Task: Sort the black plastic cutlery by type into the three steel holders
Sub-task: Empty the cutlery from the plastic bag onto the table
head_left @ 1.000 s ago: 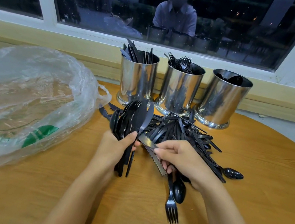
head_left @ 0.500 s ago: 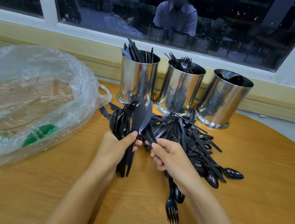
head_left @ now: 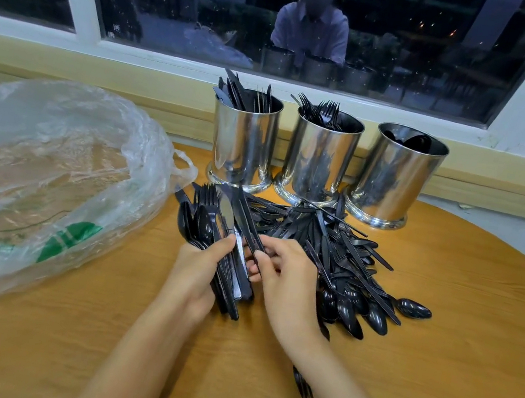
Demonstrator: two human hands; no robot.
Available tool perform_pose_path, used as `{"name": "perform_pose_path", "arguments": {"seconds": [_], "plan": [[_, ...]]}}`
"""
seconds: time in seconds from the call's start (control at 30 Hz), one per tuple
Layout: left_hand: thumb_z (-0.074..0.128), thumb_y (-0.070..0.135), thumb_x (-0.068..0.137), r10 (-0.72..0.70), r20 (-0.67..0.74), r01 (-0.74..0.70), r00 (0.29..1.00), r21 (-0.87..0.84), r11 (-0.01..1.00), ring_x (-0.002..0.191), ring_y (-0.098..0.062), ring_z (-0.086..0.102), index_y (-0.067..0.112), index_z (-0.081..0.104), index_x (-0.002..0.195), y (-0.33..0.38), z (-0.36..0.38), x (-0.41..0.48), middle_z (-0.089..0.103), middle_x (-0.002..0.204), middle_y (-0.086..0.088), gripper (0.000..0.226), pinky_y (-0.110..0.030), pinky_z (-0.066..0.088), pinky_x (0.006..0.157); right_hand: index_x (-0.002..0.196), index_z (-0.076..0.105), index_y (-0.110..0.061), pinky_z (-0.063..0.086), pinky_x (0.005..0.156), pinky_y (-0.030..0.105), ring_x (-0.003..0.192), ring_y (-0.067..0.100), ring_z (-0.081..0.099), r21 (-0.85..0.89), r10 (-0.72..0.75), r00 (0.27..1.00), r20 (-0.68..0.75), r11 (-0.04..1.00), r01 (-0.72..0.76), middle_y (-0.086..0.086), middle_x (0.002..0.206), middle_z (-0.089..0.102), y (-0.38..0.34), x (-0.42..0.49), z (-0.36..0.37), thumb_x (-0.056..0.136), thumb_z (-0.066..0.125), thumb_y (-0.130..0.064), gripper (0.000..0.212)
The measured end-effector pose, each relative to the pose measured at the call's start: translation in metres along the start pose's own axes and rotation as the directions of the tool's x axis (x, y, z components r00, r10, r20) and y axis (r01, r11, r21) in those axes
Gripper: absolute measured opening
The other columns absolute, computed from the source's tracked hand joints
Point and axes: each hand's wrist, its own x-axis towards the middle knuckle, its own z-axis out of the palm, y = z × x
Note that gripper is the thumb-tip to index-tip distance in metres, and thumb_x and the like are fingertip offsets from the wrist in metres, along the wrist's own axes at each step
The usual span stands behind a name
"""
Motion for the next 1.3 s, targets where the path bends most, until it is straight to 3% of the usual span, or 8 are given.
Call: {"name": "perform_pose_path", "arguments": {"seconds": [0.17,0.27,0.43,0.53,0.83,1.0,1.17,1.3], "plan": [[0.060,0.008,0.094,-0.007,0.013,0.007,1.000,-0.013,1.000,0.075,-0.019,0.073,0.008,0.071,0.099,-0.001,0.002,0.000,0.075,0.089,-0.010,0.012,-0.030,0.057,0.062,0.133,0.057,-0.019,0.047,0.070,0.018,0.084,0.005,0.050,-0.327,-0.257,0.961,0.098,0.904,0.275,-0.008,0.097,0.049,-0.002,-0.010,0.003,0.099,0.053,-0.023,0.035],[0.061,0.008,0.093,-0.006,0.005,0.007,1.000,-0.031,1.000,0.076,-0.020,0.073,0.009,0.071,0.097,0.001,-0.001,0.001,0.076,0.090,-0.010,0.011,-0.033,0.056,0.064,0.136,0.055,-0.022,0.044,0.079,0.021,0.093,0.008,0.044,-0.299,-0.260,0.952,0.163,0.906,0.299,-0.010,0.095,0.051,-0.004,-0.009,-0.002,0.098,0.054,-0.031,0.039],[0.060,0.004,0.094,-0.033,0.027,0.034,0.999,-0.048,0.998,0.068,-0.018,0.072,0.003,0.069,0.094,0.001,0.001,0.000,0.075,0.076,-0.008,0.010,-0.033,0.054,0.071,0.100,0.075,-0.031,0.047,0.081,0.022,0.090,0.004,0.059,-0.159,-0.203,0.968,0.150,0.961,0.226,-0.013,0.091,0.065,0.002,0.003,-0.032,0.093,0.059,-0.031,0.017],[0.059,0.004,0.095,-0.054,0.049,0.056,0.997,-0.033,0.998,0.068,-0.016,0.071,0.007,0.070,0.099,-0.003,0.002,0.000,0.074,0.076,-0.004,0.012,-0.030,0.056,0.067,0.099,0.075,-0.024,0.045,0.074,0.012,0.082,-0.004,0.059,-0.290,-0.089,0.994,0.063,0.951,0.104,-0.014,0.092,0.068,0.011,0.011,-0.059,0.092,0.063,-0.023,0.014],[0.057,0.002,0.095,-0.100,0.053,0.108,0.994,-0.170,0.979,0.064,-0.015,0.069,0.006,0.068,0.105,0.002,-0.005,0.004,0.073,0.078,-0.006,0.016,-0.027,0.060,0.062,0.111,0.067,-0.019,0.051,0.074,0.034,0.094,0.025,0.062,-0.713,0.321,0.941,-0.106,0.635,-0.297,0.003,0.103,0.068,0.040,0.018,-0.117,0.092,0.066,-0.022,0.020],[0.057,0.002,0.095,-0.095,0.044,0.100,0.995,-0.144,0.984,0.064,-0.015,0.070,0.005,0.067,0.105,0.000,-0.004,0.004,0.073,0.077,-0.006,0.015,-0.027,0.060,0.061,0.092,0.064,-0.022,0.045,0.065,0.029,0.084,0.017,0.057,-0.668,0.308,0.945,-0.106,0.682,-0.297,-0.006,0.090,0.065,0.043,0.019,-0.116,0.088,0.071,-0.026,0.008],[0.057,0.002,0.095,-0.119,0.038,0.124,0.992,-0.146,0.981,0.063,-0.015,0.071,0.006,0.068,0.107,-0.001,-0.001,0.003,0.074,0.081,-0.007,0.017,-0.028,0.060,0.060,0.085,0.053,-0.022,0.046,0.056,0.030,0.066,0.017,0.058,-0.673,0.070,0.980,-0.186,0.718,-0.179,-0.008,0.067,0.059,0.042,0.018,-0.110,0.092,0.051,-0.052,0.031],[0.057,0.002,0.095,-0.141,0.046,0.147,0.989,-0.164,0.976,0.065,-0.015,0.071,0.006,0.068,0.108,-0.003,0.000,0.003,0.074,0.082,-0.008,0.018,-0.028,0.060,0.060,0.095,0.062,-0.019,0.035,0.048,0.025,0.053,0.008,0.048,-0.414,-0.009,0.979,-0.204,0.907,-0.078,-0.005,0.064,0.056,0.035,0.017,-0.099,0.101,0.045,-0.032,0.022]]}}
